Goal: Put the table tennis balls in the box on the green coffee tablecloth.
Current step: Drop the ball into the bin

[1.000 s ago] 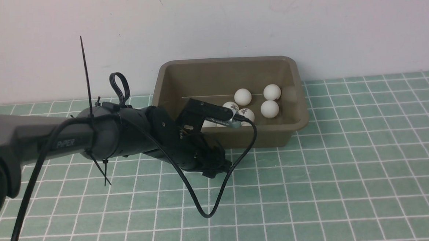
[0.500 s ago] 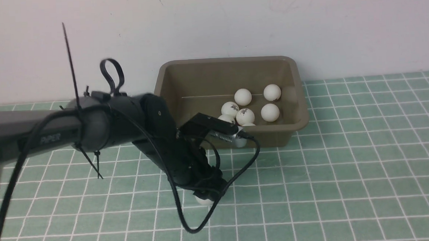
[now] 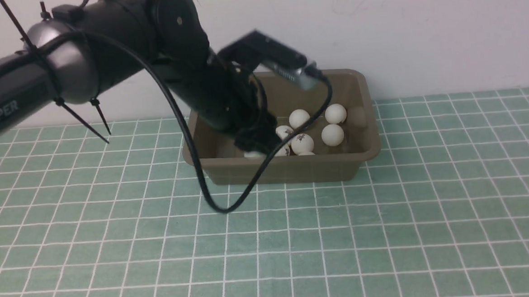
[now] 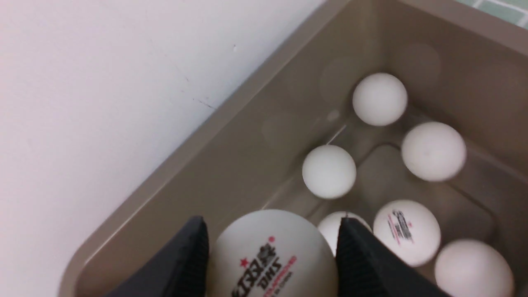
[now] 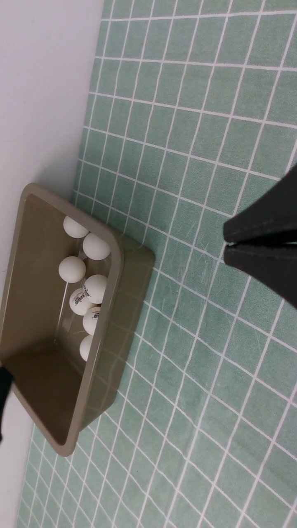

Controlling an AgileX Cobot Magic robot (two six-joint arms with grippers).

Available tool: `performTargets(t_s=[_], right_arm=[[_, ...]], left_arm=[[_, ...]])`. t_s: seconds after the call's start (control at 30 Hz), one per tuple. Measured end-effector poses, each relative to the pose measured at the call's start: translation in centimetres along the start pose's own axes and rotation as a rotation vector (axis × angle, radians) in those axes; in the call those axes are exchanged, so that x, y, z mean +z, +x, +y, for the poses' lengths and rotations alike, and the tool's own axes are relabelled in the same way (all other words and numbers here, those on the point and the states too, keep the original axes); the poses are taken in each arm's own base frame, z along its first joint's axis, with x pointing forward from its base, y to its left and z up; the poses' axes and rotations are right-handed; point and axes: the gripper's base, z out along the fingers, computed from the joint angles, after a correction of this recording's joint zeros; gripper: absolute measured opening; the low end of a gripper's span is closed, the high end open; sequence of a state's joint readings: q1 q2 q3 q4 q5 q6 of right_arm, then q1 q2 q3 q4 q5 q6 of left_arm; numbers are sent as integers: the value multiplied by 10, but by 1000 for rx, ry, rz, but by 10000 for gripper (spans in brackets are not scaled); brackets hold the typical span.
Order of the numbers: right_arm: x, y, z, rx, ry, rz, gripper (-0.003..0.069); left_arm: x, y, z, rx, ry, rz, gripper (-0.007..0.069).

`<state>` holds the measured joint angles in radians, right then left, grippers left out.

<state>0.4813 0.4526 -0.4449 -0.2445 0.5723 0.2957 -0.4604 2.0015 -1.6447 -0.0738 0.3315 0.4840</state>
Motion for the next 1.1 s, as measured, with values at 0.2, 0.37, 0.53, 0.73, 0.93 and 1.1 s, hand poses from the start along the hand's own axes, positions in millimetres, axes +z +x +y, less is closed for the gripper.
performTargets(t_s=[0.2,0.37,0.53,0.73,0.93,1.1], right_arm=[[0,0,0,2,-1,0,-16],[0,0,0,3,-1,0,-16],[0,0,0,3,-1,0,-16],[0,0,0,7,-4,1,-16],[0,0,1,11,-6,2,-16],[0,0,1,12,-6,2,-16]], left_arm=[[31,19,-5,-132,-6,6,353],[34,30,9,-360,-31,22,353],[33,43,14,-450,-19,127,353],[32,50,12,-455,4,209,391],[31,53,12,-460,10,239,547],[20,35,20,-449,9,229,561]])
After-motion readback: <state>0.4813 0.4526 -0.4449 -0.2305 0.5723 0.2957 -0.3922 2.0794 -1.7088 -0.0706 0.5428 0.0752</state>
